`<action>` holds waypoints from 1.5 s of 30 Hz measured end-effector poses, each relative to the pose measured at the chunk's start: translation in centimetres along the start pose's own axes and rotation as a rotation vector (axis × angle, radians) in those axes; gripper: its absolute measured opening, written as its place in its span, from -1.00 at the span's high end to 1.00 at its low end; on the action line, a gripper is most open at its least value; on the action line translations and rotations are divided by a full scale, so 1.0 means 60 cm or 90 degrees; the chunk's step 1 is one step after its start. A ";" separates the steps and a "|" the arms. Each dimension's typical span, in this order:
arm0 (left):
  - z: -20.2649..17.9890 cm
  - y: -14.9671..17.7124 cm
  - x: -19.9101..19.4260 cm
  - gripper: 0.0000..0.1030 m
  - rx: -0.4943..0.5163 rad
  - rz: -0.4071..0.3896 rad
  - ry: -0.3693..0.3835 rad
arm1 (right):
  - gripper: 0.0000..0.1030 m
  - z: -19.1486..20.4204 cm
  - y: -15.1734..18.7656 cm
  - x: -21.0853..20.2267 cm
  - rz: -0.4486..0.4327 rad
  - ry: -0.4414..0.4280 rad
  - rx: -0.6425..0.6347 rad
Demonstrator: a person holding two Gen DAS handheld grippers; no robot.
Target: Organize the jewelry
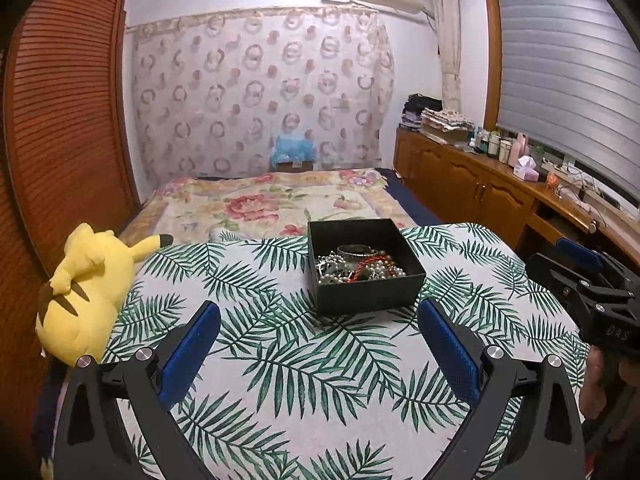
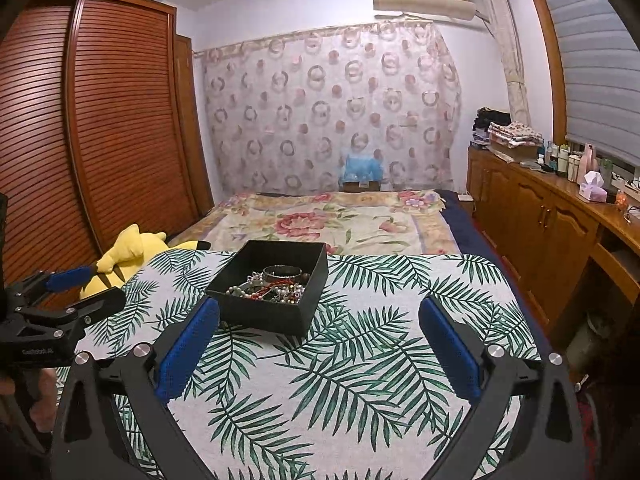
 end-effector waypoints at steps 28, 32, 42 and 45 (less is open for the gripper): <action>0.000 0.002 -0.002 -0.85 0.000 0.002 0.003 | -0.96 -0.003 -0.001 0.001 0.001 -0.001 0.002; 0.000 0.002 -0.002 -0.85 0.000 0.001 0.003 | -0.96 -0.004 -0.001 0.000 0.001 -0.001 0.001; -0.004 0.003 -0.002 -0.85 0.000 0.002 0.004 | -0.96 -0.005 0.002 -0.001 0.000 -0.001 0.003; -0.006 0.003 -0.001 -0.85 0.000 0.002 0.005 | -0.96 -0.006 0.001 0.000 0.001 -0.001 0.003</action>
Point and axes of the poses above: each gripper's, at about its wrist camera, not at the fingertips, and x roughly the way its jaws point, z to its left, y to its underside, the point moved 4 cm from there along x, roughly the way its jaws point, and after that the axes turned 6 degrees about -x, right-handed, at the moved point
